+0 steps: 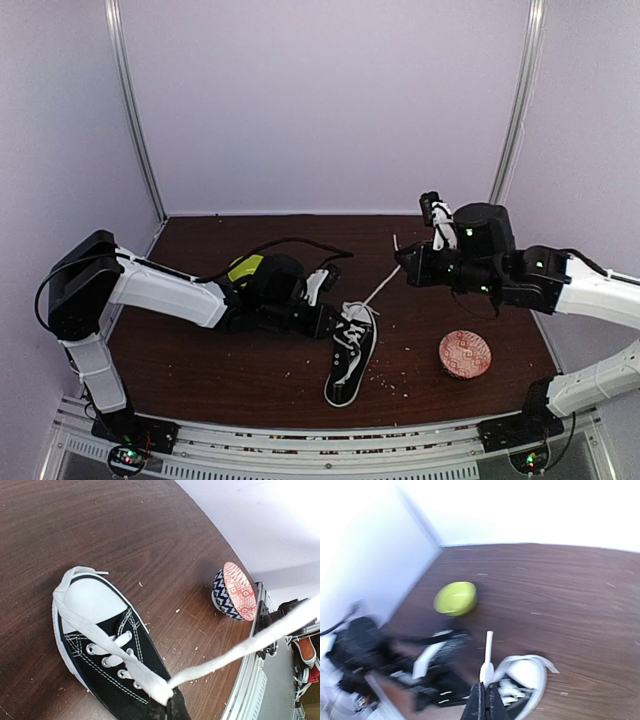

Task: Tie the shoes

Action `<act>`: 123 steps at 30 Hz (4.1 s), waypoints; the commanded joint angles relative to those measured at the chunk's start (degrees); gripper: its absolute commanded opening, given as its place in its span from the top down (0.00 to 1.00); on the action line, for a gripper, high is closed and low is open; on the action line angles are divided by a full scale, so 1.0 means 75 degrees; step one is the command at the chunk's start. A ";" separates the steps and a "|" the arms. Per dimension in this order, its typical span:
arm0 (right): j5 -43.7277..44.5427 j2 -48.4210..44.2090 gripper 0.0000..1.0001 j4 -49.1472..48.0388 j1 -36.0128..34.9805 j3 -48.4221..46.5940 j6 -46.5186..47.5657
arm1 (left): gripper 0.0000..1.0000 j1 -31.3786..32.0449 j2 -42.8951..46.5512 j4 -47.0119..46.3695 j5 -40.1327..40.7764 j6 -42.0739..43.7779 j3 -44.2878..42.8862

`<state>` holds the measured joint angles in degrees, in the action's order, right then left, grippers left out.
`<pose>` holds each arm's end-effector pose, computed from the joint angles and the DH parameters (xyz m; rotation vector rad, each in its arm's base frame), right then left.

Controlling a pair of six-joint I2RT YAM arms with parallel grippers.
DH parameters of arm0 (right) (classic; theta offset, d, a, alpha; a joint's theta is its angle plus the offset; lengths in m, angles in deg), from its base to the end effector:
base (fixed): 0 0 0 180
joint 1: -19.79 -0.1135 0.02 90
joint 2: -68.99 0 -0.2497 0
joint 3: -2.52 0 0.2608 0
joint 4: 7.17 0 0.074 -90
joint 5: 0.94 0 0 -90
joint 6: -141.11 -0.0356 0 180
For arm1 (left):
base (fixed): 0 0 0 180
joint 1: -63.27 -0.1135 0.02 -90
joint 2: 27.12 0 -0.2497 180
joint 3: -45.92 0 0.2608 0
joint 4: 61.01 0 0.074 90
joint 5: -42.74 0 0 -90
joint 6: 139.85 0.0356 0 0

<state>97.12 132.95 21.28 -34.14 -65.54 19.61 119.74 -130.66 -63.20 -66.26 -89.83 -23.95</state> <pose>0.1630 0.2153 0.3115 -0.3125 2.0631 0.8042 0.2043 -0.3293 0.1554 0.5639 2.3308 -1.2638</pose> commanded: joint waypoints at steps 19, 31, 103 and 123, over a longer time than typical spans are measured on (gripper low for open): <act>-0.2398 0.2218 0.95 -0.0778 -0.3864 -0.0326 0.1561 | 1.00 0.0065 0.0207 -0.0658 0.0009 0.0353 0.0293; -0.1222 0.0324 0.19 -0.0698 -0.2760 0.0661 0.1566 | 1.00 0.0065 0.0334 -0.1292 -0.0256 0.0465 0.0445; -0.1046 0.4043 0.88 -0.6803 -0.0099 0.2453 0.0298 | 1.00 0.0413 0.0367 -0.0701 -0.0412 0.0663 0.0035; -0.1149 0.3984 1.00 -0.7314 -0.0095 0.2704 -0.0156 | 0.50 0.0490 0.0666 -0.0004 0.0089 0.0653 0.0417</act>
<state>86.12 163.86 -28.92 -35.47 -46.37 19.32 123.24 -128.98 -64.34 -65.87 -85.50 -22.88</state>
